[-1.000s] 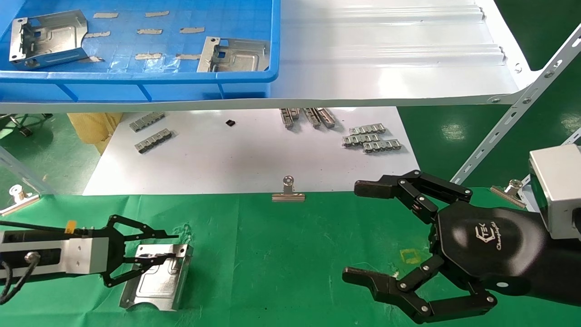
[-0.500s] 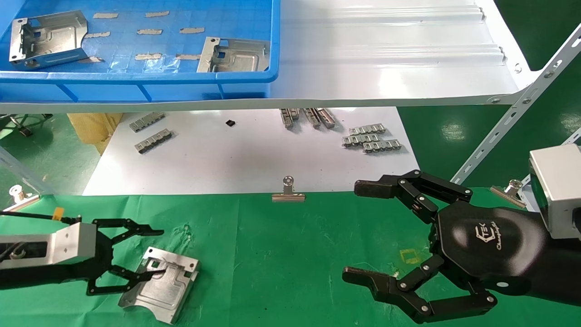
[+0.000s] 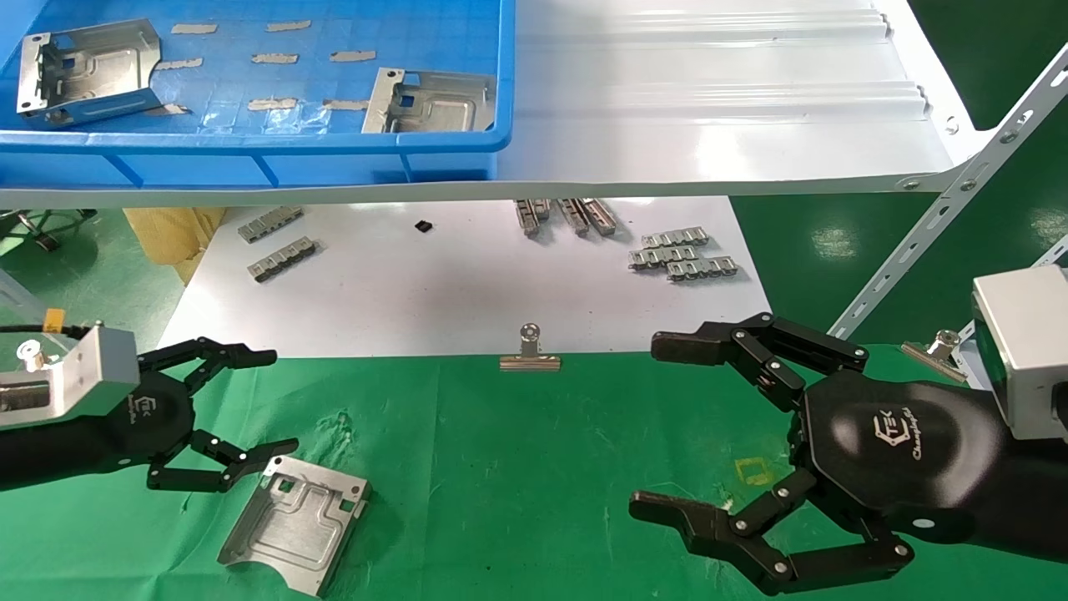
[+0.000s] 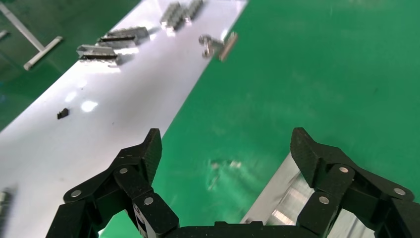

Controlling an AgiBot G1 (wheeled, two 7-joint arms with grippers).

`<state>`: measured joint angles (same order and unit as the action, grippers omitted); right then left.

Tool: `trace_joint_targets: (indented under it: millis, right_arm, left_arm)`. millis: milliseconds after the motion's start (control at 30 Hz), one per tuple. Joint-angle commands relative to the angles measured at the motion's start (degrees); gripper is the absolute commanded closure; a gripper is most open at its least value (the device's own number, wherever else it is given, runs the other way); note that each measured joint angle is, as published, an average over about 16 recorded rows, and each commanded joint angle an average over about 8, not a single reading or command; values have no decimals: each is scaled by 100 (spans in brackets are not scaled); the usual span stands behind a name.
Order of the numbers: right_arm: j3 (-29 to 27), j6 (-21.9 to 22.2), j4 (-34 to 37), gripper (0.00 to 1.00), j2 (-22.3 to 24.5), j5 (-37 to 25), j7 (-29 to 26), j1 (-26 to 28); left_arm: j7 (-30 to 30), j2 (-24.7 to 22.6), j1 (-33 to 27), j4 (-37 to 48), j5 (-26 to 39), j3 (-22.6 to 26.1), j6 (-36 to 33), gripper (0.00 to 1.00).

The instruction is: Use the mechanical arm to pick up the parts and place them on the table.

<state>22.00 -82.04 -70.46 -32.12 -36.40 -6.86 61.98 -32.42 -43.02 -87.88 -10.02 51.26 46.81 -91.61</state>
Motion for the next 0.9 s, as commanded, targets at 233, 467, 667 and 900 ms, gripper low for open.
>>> trace_joint_targets:
  millis: [233,467,667,900]
  right_arm:
    - [-1,1,1,0,0,1,0,-1]
    - [-1,0,1,0,0,1,0,-1]
    - [-1,0,1,0,0,1,0,-1]
    - [-1,0,2,0,0,1,0,-1]
  left_arm:
    - [410,148,278,-237,-538,-170,-34,0]
    - [365,129,248,-267,-427,-169,-26,0]
    - [655,179,423,-713,-467,-383,18,0]
    - [1124,259,706,-1436,-528,-729,92,0]
